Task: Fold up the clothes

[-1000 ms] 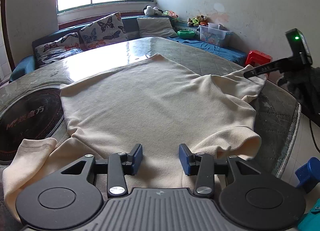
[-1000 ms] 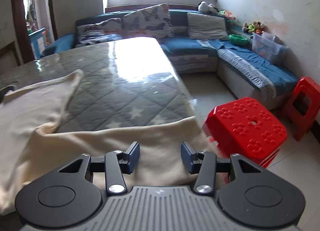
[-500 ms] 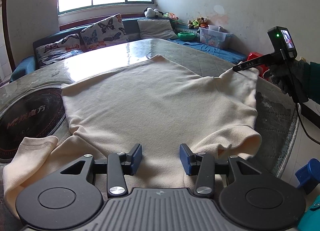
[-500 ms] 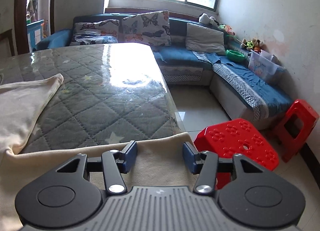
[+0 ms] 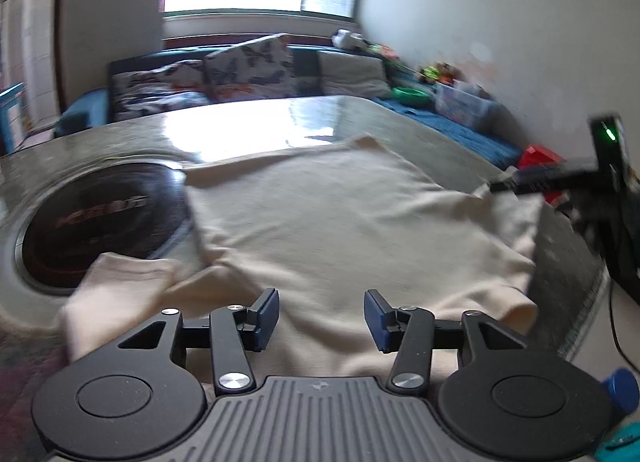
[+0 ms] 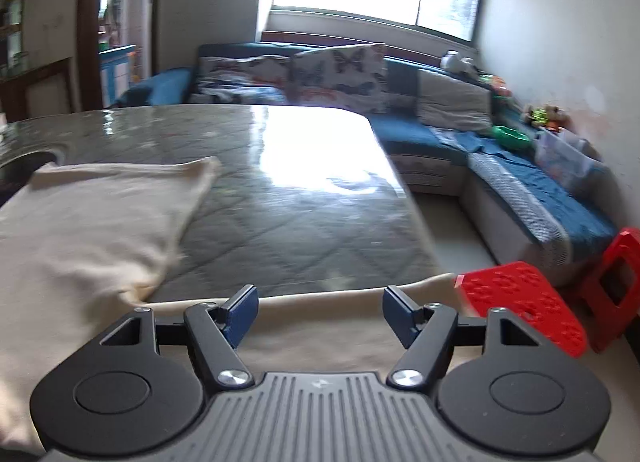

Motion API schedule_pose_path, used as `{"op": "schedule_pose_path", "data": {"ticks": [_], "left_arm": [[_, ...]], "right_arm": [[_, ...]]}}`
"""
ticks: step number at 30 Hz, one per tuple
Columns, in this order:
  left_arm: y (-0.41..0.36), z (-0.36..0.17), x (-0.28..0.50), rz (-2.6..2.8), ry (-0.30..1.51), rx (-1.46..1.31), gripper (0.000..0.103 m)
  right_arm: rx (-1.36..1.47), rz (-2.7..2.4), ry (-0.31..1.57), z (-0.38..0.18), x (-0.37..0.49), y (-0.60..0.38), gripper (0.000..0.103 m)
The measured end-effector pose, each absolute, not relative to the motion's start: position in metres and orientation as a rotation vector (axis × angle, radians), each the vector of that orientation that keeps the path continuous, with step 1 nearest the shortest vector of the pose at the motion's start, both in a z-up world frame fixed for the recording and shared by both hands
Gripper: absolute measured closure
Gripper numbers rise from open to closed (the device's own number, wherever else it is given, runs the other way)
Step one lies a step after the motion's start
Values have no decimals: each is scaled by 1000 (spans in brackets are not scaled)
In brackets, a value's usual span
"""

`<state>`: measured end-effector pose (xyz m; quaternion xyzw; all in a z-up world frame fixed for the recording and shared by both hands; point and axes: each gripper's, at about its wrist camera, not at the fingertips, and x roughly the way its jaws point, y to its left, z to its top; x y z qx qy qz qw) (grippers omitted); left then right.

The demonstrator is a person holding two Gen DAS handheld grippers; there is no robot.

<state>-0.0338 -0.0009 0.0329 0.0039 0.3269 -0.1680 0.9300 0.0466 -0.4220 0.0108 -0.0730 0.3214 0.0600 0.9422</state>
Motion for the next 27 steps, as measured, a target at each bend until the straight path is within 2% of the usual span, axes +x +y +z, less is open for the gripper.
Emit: {"op": "schedule_pose_path", "data": {"ticks": [1, 6, 16, 26, 27], "left_arm": [[5, 34, -33, -318, 671, -1, 51], [37, 31, -24, -190, 738, -61, 51], [52, 30, -34, 204, 626, 33, 51], [108, 16, -35, 545, 669, -70, 51], [114, 15, -37, 553, 670, -81, 48]], "right_arm": [[-151, 128, 658, 9, 45, -418, 18], [-130, 126, 671, -1, 42, -411, 17], [-59, 96, 665, -7, 39, -416, 10], [-37, 95, 665, -10, 40, -421, 5], [-36, 94, 666, -10, 40, -421, 5]]}}
